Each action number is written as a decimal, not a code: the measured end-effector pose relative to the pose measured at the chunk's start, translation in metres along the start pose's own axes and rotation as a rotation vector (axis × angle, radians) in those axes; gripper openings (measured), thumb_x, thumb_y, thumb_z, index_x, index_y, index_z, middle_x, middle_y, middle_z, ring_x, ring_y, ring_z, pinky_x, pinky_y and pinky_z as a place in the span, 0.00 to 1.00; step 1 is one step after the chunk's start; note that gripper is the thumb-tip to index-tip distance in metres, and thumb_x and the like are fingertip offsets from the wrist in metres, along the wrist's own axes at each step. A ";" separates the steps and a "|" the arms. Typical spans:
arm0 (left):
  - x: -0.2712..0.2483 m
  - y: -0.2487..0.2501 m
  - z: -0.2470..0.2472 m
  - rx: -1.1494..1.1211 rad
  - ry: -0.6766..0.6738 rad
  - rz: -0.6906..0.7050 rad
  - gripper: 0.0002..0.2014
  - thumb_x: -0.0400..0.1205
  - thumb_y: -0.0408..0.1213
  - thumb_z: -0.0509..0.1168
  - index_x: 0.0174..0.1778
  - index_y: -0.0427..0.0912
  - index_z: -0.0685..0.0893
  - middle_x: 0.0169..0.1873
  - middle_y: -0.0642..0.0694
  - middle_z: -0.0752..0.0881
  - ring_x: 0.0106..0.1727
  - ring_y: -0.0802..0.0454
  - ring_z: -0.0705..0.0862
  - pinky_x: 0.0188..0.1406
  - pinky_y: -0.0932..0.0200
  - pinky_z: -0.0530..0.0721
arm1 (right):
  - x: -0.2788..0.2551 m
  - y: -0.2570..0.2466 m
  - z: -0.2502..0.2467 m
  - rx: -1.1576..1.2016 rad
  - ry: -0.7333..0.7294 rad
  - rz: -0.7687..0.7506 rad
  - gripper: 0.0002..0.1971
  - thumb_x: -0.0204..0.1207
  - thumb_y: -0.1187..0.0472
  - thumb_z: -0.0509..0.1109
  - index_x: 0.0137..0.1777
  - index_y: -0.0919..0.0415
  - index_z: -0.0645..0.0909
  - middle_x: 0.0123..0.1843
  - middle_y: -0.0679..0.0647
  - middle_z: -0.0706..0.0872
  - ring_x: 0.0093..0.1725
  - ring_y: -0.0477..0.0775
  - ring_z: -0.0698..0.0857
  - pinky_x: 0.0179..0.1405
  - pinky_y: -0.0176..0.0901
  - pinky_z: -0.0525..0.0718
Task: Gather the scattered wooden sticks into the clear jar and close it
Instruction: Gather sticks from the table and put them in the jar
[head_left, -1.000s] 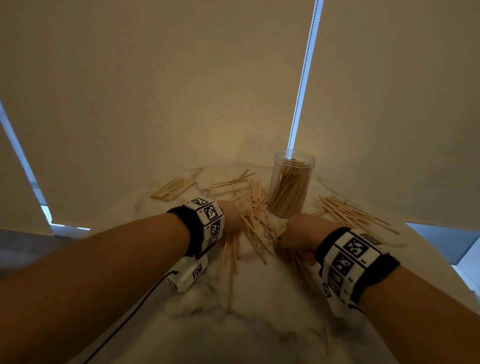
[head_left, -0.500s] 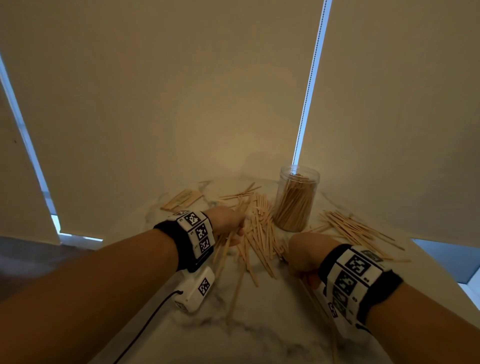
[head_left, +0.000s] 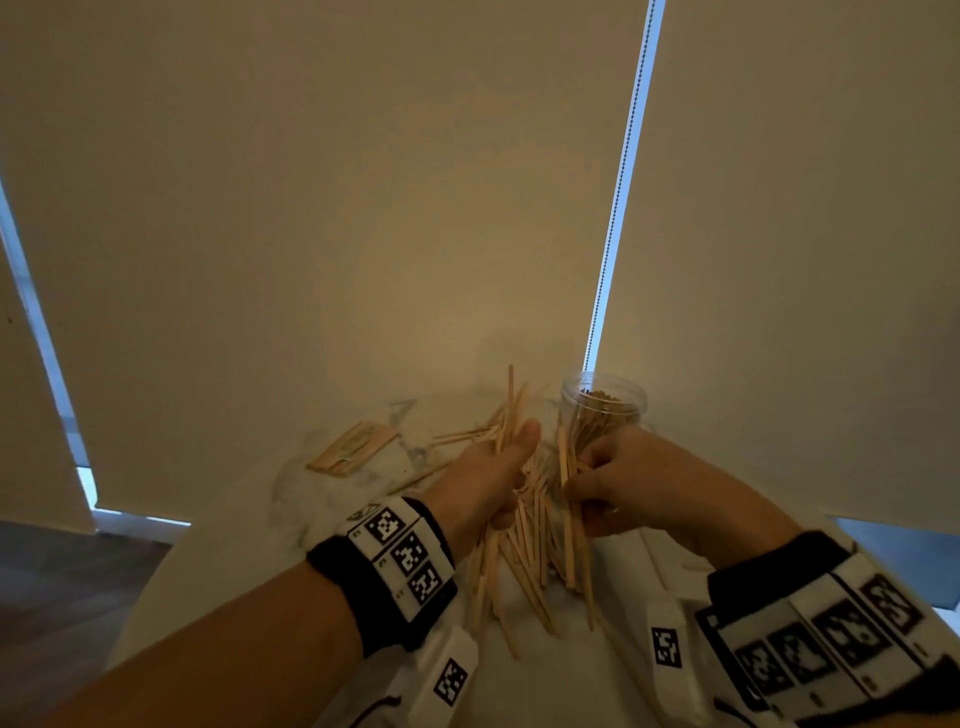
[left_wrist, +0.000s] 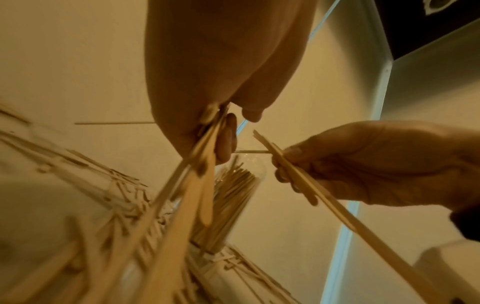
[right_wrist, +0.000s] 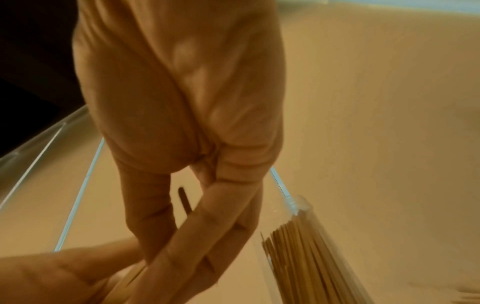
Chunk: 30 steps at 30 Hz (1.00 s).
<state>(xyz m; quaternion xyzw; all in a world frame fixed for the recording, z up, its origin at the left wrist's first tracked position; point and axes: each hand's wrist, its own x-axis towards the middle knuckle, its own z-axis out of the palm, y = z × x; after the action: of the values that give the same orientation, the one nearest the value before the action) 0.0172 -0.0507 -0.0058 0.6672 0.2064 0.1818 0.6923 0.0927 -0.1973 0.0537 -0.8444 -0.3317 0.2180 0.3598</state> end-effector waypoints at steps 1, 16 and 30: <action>0.000 0.002 0.003 -0.002 -0.040 0.028 0.27 0.80 0.65 0.64 0.58 0.43 0.82 0.35 0.47 0.73 0.24 0.57 0.67 0.24 0.61 0.68 | 0.002 -0.004 0.002 0.011 0.012 -0.024 0.09 0.75 0.71 0.73 0.51 0.77 0.85 0.47 0.70 0.91 0.47 0.65 0.93 0.50 0.60 0.92; 0.054 0.026 0.002 -0.056 0.103 0.166 0.20 0.80 0.50 0.71 0.58 0.37 0.81 0.42 0.40 0.88 0.36 0.47 0.87 0.34 0.51 0.84 | 0.051 -0.018 0.022 -0.084 0.332 -0.302 0.06 0.80 0.61 0.69 0.42 0.58 0.84 0.34 0.53 0.90 0.35 0.51 0.91 0.45 0.55 0.91; 0.051 0.042 0.005 -0.077 -0.050 0.183 0.12 0.90 0.47 0.59 0.48 0.46 0.84 0.28 0.51 0.82 0.31 0.49 0.76 0.34 0.54 0.73 | 0.031 -0.013 -0.037 0.020 0.410 -0.282 0.11 0.81 0.48 0.70 0.45 0.52 0.88 0.36 0.47 0.92 0.34 0.47 0.91 0.48 0.57 0.92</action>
<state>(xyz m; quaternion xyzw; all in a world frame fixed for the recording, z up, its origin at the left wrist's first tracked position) 0.0642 -0.0257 0.0344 0.6606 0.1199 0.2353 0.7028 0.1308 -0.1857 0.0837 -0.8126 -0.3642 -0.0071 0.4549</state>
